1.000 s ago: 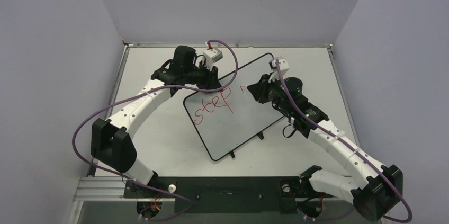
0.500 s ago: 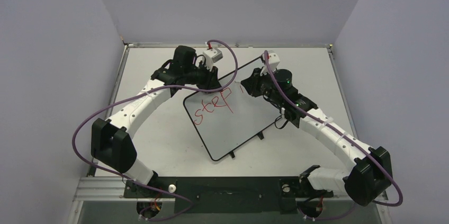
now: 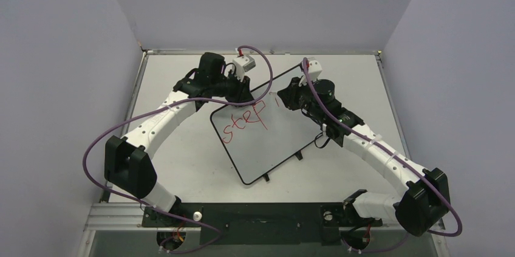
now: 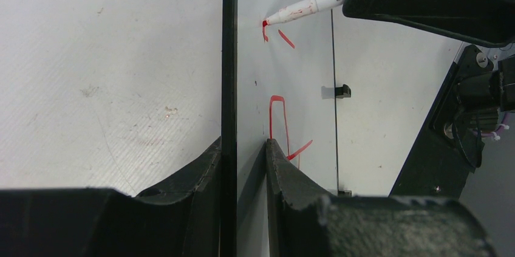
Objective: Write a sentence on the whiteboard
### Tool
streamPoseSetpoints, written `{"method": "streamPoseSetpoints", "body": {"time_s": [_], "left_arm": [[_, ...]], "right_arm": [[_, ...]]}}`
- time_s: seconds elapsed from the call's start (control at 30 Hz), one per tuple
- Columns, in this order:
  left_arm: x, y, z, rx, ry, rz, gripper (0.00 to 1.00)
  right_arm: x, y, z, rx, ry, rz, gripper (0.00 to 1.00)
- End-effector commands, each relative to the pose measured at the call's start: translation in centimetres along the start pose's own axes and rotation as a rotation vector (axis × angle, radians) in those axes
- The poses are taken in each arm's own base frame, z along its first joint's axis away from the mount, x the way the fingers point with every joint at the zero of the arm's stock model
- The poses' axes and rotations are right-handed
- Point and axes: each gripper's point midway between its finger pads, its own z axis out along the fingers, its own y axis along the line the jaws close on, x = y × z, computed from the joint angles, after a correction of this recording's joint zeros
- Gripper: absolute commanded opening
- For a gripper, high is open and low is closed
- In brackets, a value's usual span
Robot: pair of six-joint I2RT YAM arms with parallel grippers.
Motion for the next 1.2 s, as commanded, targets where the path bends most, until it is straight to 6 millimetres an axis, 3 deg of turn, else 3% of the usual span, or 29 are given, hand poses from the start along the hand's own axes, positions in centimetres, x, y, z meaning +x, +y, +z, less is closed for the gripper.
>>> {"method": "streamPoseSetpoints", "body": {"time_s": [0.0,0.2,0.57,1.17], "left_arm": [[-4.0,1.0,-1.4,-0.087,-0.13,0.175,0.0],[-4.0,1.0,-1.3,-0.086,-0.13,0.173,0.0],[-4.0,1.0,-1.3,-0.085,-0.129,0.173,0.0],[-4.0,0.9,-1.3,-0.081,-0.13,0.176,0.0]], "right_arm": [[-1.5,-1.0,-0.2,0.053,-0.052,-0.013,0.0],[-1.8,-1.0,-0.7,0.064,-0.033,-0.017,0.0],[-4.2,0.0,-3.8,0.037,-0.11,-0.022,0.0],[-2.9,-1.5,-2.3,0.104,-0.063,-0.015,0.0]]}}
